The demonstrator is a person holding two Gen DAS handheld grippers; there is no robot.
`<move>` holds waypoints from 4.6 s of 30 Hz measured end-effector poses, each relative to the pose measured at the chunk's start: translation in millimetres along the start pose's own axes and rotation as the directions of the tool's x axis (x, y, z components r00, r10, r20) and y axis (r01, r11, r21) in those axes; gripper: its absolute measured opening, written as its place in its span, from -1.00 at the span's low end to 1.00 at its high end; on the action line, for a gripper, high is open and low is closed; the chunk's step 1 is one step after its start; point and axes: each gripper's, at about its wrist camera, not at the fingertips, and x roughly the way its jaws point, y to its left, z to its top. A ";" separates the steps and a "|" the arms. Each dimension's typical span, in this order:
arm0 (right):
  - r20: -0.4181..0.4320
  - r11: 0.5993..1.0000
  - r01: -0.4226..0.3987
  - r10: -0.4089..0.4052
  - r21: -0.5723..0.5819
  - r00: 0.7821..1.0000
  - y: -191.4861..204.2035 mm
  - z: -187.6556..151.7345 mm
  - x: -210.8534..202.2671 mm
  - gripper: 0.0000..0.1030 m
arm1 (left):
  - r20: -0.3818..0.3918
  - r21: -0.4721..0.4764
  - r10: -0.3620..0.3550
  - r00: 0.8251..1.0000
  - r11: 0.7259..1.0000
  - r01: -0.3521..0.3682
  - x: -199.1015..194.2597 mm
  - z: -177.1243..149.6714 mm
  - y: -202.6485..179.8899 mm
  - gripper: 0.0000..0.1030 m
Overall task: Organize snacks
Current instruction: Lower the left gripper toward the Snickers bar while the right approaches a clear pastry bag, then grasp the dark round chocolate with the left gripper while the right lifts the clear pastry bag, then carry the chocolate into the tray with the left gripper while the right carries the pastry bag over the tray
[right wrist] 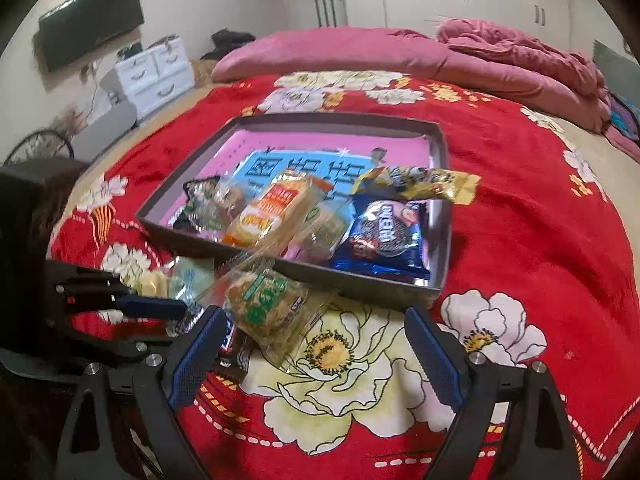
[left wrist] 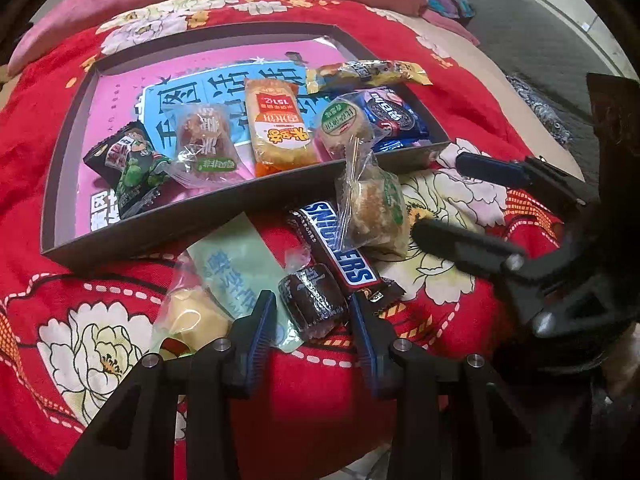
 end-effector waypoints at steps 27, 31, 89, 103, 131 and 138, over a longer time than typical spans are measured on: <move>-0.054 0.986 0.019 -0.028 -0.163 0.998 23.7 4.5 34.8 0.68 | -0.010 -0.036 -0.028 1.000 0.999 0.028 -0.2 3.2 14.3 -0.36; -0.055 0.988 -0.010 0.001 -0.154 0.998 25.0 3.9 37.4 0.53 | -0.010 -0.044 -0.032 0.999 0.999 0.032 -0.9 3.1 15.5 -0.37; 0.165 0.936 -0.271 0.238 0.224 0.957 -34.8 13.5 -12.5 0.26 | 0.170 -0.136 0.059 0.984 0.990 -0.035 -56.7 22.1 28.4 -0.40; 0.191 0.932 -0.266 0.222 0.247 0.956 -41.7 16.3 -16.9 0.26 | 0.217 -0.173 0.125 0.968 0.981 -0.088 -71.0 26.6 44.1 -0.40; 0.221 0.924 -0.247 0.186 0.291 0.957 -52.1 25.8 -14.5 0.26 | 0.214 -0.242 0.139 0.967 0.967 -0.085 -48.8 48.4 62.3 -0.41; 0.221 0.926 -0.233 0.170 0.298 0.960 -54.2 27.4 -13.4 0.26 | 0.203 -0.238 0.141 0.969 0.967 -0.091 -39.4 53.1 61.2 -0.41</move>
